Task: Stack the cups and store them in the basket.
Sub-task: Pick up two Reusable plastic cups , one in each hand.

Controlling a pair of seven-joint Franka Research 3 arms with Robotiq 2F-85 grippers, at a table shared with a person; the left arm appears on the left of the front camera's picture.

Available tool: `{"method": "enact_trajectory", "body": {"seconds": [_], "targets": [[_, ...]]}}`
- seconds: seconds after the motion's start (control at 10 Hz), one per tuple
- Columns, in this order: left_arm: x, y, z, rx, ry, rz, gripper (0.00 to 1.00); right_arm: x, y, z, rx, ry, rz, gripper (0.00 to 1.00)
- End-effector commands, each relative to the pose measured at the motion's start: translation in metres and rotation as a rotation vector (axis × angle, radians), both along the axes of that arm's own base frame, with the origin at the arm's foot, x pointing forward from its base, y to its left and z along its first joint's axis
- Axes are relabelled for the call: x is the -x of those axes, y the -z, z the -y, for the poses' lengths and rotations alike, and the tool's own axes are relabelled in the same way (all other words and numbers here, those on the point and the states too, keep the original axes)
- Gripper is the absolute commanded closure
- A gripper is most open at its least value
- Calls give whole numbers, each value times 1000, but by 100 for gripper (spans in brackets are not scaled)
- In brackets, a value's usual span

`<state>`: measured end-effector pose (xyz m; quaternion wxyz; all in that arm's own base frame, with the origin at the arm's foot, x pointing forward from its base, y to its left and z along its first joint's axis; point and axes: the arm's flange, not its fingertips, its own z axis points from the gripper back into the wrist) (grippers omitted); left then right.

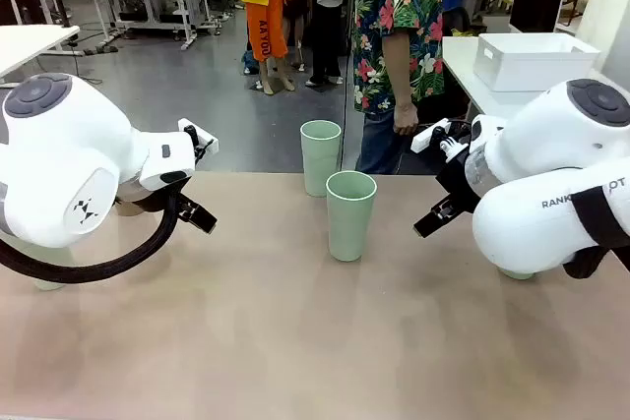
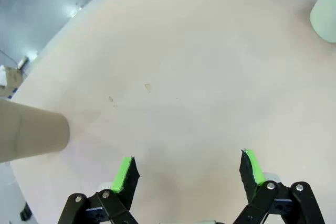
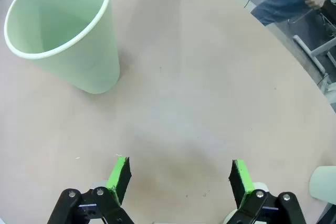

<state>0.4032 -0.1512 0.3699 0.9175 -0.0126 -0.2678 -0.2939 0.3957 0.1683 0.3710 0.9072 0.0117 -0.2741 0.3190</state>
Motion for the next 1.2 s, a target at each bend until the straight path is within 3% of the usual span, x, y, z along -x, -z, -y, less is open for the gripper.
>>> {"method": "enact_trajectory", "body": {"seconds": [0.0,0.9,1.1], "targets": [[0,0,0,0,0,0,0,0,0,0,0,0,0,0],[0,0,0,0,0,0,0,0,0,0,1,-1,0,0],[-12,-42,-3,28,32,21,0,-26,-27,22,65,64,4,0]]}}
